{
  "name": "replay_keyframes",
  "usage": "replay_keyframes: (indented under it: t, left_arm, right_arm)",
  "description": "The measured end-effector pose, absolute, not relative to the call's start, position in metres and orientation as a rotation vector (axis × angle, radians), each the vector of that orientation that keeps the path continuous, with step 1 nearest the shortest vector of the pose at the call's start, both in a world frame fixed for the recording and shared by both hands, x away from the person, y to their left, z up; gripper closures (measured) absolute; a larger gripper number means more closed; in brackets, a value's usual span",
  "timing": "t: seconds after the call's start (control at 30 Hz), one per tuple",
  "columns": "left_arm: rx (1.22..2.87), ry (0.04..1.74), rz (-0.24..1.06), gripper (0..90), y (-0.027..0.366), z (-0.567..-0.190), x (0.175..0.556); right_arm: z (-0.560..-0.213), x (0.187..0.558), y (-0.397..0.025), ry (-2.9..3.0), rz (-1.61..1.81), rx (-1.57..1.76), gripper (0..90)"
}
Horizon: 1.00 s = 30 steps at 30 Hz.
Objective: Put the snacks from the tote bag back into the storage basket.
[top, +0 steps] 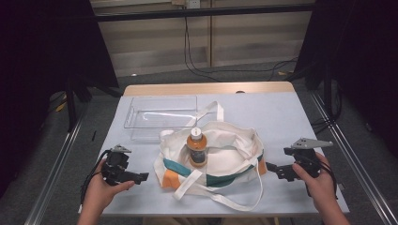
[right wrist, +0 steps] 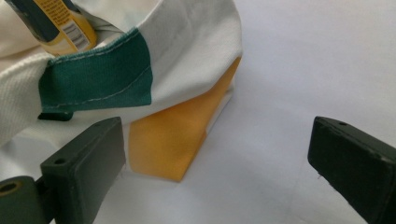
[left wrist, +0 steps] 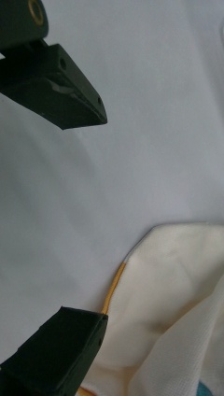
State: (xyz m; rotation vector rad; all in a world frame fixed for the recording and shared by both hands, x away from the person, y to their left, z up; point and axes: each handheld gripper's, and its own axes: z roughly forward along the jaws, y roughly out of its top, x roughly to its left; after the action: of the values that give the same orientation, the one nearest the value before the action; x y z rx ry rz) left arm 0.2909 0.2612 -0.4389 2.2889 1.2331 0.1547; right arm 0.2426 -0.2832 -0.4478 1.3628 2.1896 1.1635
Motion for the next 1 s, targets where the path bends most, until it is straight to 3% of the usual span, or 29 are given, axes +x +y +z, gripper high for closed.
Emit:
replay_keyframes:
  t: [0.33,1.0]
  left_arm:
    - [2.347,1.232,0.088,6.9,0.251,-0.437,0.29]
    - [2.492,1.148,0.026,7.5,0.21,-0.39,0.313]
  right_arm:
    - [-0.449,0.243,-0.287,2.192,1.172,1.384,3.6]
    - [-0.449,0.241,-0.294,2.18,1.208,1.41,3.6]
